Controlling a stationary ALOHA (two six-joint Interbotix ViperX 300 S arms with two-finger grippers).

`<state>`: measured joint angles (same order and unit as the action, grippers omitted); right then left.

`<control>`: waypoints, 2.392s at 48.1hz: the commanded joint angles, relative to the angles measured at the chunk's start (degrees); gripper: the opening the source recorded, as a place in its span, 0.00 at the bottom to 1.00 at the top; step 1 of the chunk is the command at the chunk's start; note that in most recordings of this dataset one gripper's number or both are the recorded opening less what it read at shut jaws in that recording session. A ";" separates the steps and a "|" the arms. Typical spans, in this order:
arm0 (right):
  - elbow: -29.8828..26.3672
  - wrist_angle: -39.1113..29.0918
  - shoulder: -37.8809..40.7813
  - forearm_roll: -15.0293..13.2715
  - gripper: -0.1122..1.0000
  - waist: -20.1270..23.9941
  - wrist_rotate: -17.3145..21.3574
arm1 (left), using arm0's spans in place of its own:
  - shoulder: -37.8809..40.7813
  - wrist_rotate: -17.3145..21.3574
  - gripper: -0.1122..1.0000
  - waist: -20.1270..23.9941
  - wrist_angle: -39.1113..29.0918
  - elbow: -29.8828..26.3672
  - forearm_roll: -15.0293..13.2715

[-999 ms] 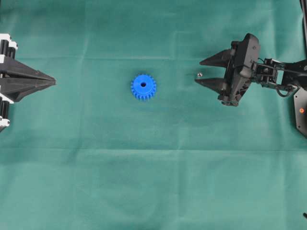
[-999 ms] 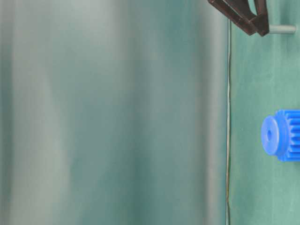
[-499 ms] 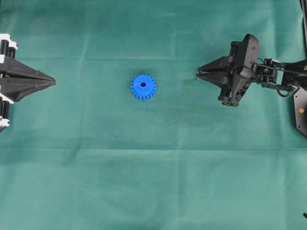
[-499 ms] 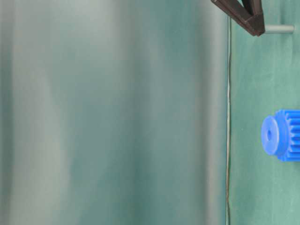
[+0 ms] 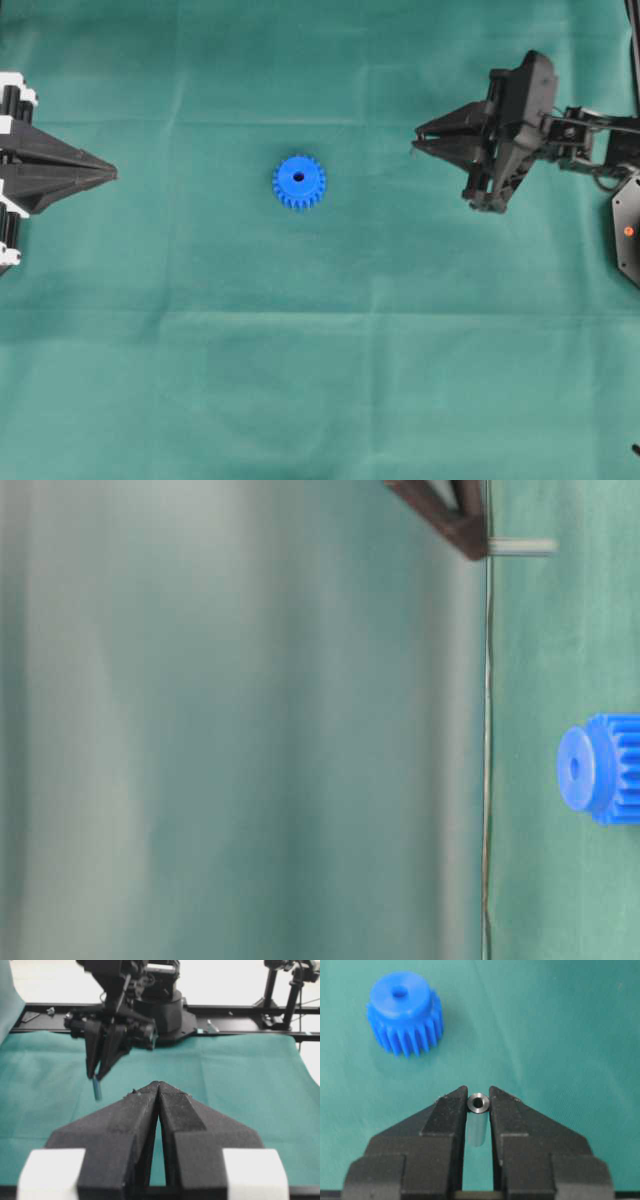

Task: Insert the shaft placed at a random location into the center hole of the small gear at another random location.
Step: 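Lower the right gripper and close it around the silver shaft, then lift the shaft and carry it left over the blue gear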

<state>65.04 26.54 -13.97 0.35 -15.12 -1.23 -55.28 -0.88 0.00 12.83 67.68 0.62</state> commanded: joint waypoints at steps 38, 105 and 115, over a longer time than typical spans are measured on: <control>-3.87 -4.66 -3.34 0.00 0.22 1.41 -0.44 | 0.35 -0.09 0.10 0.09 0.44 -1.49 0.09; -26.81 -5.01 16.79 0.00 0.22 7.65 -0.62 | 0.62 -0.09 0.10 0.09 0.35 -1.49 0.18; -27.07 -4.92 17.05 0.00 0.22 7.73 -0.62 | 0.62 -0.09 0.10 0.09 0.35 -1.49 0.18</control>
<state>39.29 21.71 3.78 0.35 -7.65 -1.23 -55.11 -0.88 0.00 12.74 67.68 0.70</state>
